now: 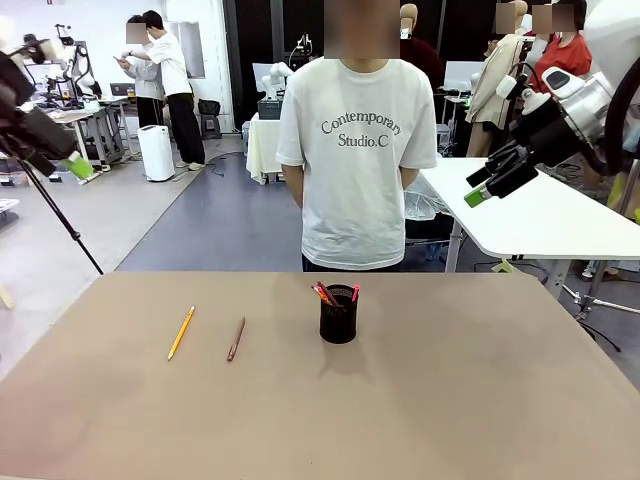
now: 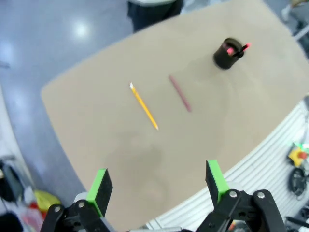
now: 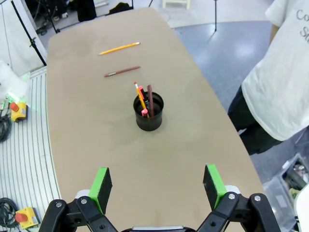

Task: Place the pens into the pen holder.
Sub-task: Pick up a writing instrument from the table and place it into the Pen holder.

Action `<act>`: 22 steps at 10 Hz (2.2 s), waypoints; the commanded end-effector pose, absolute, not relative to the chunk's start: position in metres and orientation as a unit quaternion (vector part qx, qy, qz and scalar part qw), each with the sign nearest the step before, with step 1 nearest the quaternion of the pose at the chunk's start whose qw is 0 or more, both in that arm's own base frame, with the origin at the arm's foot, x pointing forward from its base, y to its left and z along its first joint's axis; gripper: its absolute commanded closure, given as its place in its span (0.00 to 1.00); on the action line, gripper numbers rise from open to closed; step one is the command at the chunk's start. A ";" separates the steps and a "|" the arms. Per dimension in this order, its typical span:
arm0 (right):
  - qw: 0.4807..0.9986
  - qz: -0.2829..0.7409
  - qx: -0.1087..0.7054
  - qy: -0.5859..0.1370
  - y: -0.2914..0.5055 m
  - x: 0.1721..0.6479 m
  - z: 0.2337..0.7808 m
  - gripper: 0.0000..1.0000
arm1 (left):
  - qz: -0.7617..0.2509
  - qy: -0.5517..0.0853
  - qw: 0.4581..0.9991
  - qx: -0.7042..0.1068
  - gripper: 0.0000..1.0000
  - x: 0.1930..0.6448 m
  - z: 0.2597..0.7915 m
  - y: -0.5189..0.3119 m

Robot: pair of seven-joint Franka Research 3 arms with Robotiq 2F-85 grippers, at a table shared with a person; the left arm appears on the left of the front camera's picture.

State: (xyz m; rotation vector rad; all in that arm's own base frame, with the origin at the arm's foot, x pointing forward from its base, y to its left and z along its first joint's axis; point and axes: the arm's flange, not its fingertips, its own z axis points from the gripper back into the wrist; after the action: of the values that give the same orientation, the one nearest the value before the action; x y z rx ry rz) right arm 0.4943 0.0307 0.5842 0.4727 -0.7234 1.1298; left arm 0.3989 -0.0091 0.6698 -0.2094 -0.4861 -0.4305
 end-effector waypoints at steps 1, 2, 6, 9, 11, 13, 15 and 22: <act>0.761 0.515 0.212 -0.334 0.033 0.494 0.584 0.00 | -0.158 -0.201 0.964 -0.075 0.00 0.400 0.658 -0.034; 0.761 0.515 0.212 -0.334 0.033 0.494 0.584 0.00 | -0.150 -0.211 0.964 -0.061 0.00 0.404 0.642 -0.047; 0.761 0.515 0.212 -0.334 0.033 0.494 0.584 0.00 | -0.134 -0.217 0.967 -0.025 0.00 0.435 0.553 -0.103; 0.761 0.515 0.212 -0.334 0.033 0.494 0.584 0.00 | -0.115 -0.221 0.968 0.037 0.00 0.447 0.511 -0.122; 0.761 0.515 0.212 -0.334 0.033 0.494 0.584 0.00 | -0.137 -0.219 0.966 0.014 0.00 0.447 0.511 -0.122; 0.761 0.515 0.212 -0.334 0.033 0.494 0.584 0.00 | -0.137 -0.219 0.966 0.014 0.00 0.447 0.511 -0.122; 0.761 0.515 0.212 -0.334 0.033 0.494 0.584 0.00 | -0.136 -0.218 0.966 0.017 0.00 0.449 0.507 -0.125; 0.761 0.515 0.212 -0.334 0.033 0.494 0.584 0.00 | -0.089 -0.129 0.987 0.048 0.00 0.533 0.421 -0.225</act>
State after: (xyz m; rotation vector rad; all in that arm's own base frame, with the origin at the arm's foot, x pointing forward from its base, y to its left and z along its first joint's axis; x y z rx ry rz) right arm 0.4944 0.0307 0.5841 0.4723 -0.7236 1.1296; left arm 0.5198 -0.2136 0.4238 0.0744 -0.2832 -0.2255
